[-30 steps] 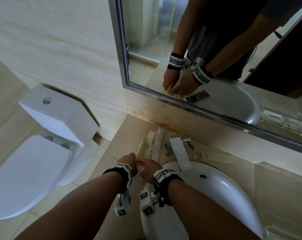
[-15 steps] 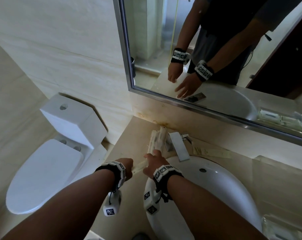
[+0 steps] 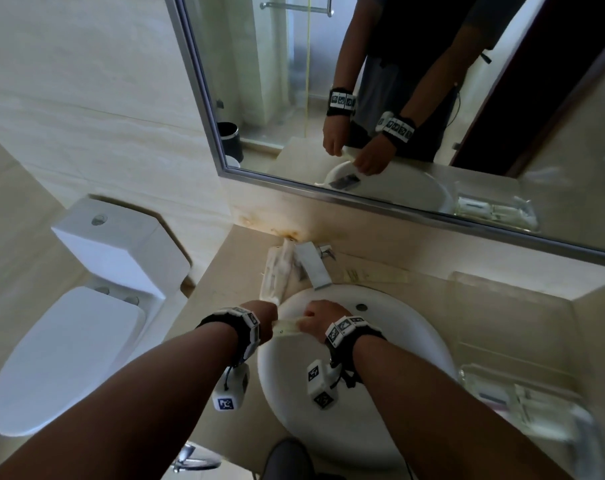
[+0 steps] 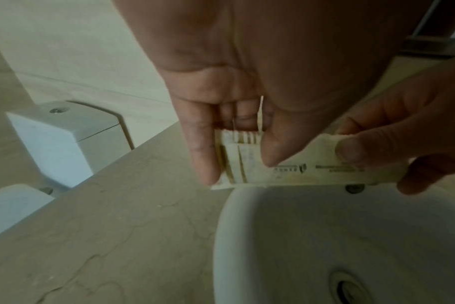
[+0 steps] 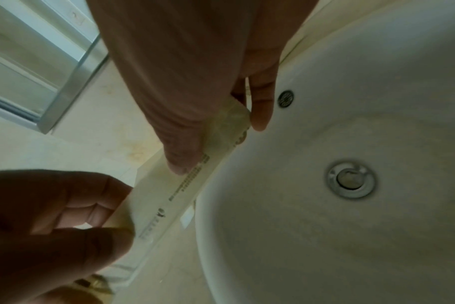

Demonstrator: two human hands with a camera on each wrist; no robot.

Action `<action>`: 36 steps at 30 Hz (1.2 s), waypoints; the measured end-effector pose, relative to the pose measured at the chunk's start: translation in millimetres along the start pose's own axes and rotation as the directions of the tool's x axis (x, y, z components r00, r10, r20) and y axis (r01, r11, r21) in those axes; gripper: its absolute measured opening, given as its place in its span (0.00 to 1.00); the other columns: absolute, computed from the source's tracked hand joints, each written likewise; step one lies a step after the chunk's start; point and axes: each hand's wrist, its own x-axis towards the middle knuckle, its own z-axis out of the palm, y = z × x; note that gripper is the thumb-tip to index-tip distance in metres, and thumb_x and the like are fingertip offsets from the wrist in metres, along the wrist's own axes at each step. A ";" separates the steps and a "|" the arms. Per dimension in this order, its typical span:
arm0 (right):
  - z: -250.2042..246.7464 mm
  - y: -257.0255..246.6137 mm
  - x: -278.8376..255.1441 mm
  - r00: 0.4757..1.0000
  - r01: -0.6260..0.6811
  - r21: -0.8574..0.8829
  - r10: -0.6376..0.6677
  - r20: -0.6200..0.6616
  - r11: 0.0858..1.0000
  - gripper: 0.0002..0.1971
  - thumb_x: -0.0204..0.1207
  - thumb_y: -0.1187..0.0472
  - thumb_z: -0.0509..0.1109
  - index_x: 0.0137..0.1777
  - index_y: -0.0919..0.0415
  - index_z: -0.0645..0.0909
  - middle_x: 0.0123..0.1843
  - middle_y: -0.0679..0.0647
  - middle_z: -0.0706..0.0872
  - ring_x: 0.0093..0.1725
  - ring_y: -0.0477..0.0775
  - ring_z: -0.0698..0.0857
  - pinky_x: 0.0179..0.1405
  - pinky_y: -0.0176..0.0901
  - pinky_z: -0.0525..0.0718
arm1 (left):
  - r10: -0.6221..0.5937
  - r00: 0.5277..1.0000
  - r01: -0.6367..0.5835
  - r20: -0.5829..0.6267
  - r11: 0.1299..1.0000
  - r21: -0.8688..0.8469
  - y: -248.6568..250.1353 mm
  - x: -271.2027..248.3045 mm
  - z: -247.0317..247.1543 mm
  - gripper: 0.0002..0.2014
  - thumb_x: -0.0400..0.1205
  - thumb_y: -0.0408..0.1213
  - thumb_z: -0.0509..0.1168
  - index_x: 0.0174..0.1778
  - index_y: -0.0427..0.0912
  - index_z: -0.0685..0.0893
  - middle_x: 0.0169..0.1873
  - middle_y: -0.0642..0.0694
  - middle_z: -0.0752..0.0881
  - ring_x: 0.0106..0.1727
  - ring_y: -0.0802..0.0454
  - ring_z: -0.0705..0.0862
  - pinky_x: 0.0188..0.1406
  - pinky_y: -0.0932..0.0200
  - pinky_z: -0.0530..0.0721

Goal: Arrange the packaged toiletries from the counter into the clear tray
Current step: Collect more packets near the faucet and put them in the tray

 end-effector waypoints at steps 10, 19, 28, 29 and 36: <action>-20.4 68.4 -72.1 0.981 -0.098 0.162 0.123 -0.151 0.982 0.12 0.67 0.45 0.64 0.32 0.53 0.71 0.32 0.52 0.75 0.29 0.54 0.71 0.31 0.45 0.69 | 0.099 0.993 -0.100 -0.067 0.995 -0.010 92.6 5.2 -4.6 0.17 0.80 0.45 0.64 0.65 0.49 0.82 0.62 0.46 0.84 0.62 0.44 0.83 0.55 0.55 0.81; -39.2 129.9 -129.6 0.952 -0.164 0.215 0.212 -0.222 0.963 0.09 0.73 0.51 0.64 0.49 0.53 0.80 0.44 0.51 0.84 0.44 0.56 0.83 0.42 0.49 0.80 | 0.176 0.982 -0.172 -0.064 0.983 0.055 179.5 8.8 -9.9 0.15 0.82 0.46 0.63 0.60 0.42 0.84 0.57 0.45 0.86 0.51 0.47 0.83 0.45 0.58 0.76; -60.1 196.6 -193.2 0.924 -0.258 0.247 0.313 -0.219 0.934 0.12 0.63 0.42 0.64 0.38 0.49 0.79 0.38 0.48 0.83 0.40 0.56 0.83 0.35 0.47 0.76 | 0.336 0.936 -0.339 -0.103 0.940 -0.019 270.8 9.8 -15.4 0.16 0.79 0.52 0.65 0.50 0.44 0.87 0.46 0.45 0.88 0.48 0.46 0.86 0.46 0.53 0.84; -63.2 205.4 -201.4 0.920 -0.274 0.232 0.325 -0.218 0.933 0.19 0.62 0.39 0.61 0.43 0.51 0.81 0.42 0.50 0.85 0.43 0.58 0.84 0.40 0.50 0.78 | 0.360 0.928 -0.364 -0.091 0.931 -0.023 282.6 9.7 -13.9 0.16 0.79 0.51 0.64 0.51 0.43 0.87 0.47 0.45 0.88 0.48 0.46 0.87 0.46 0.54 0.84; -57.0 285.9 -250.2 0.881 -0.388 0.164 0.417 -0.223 0.907 0.12 0.73 0.47 0.59 0.46 0.53 0.78 0.46 0.51 0.82 0.47 0.56 0.79 0.38 0.42 0.68 | 0.413 0.911 -0.413 -0.002 0.911 0.010 352.7 19.7 12.6 0.15 0.84 0.36 0.59 0.65 0.43 0.83 0.65 0.47 0.82 0.64 0.44 0.82 0.61 0.53 0.79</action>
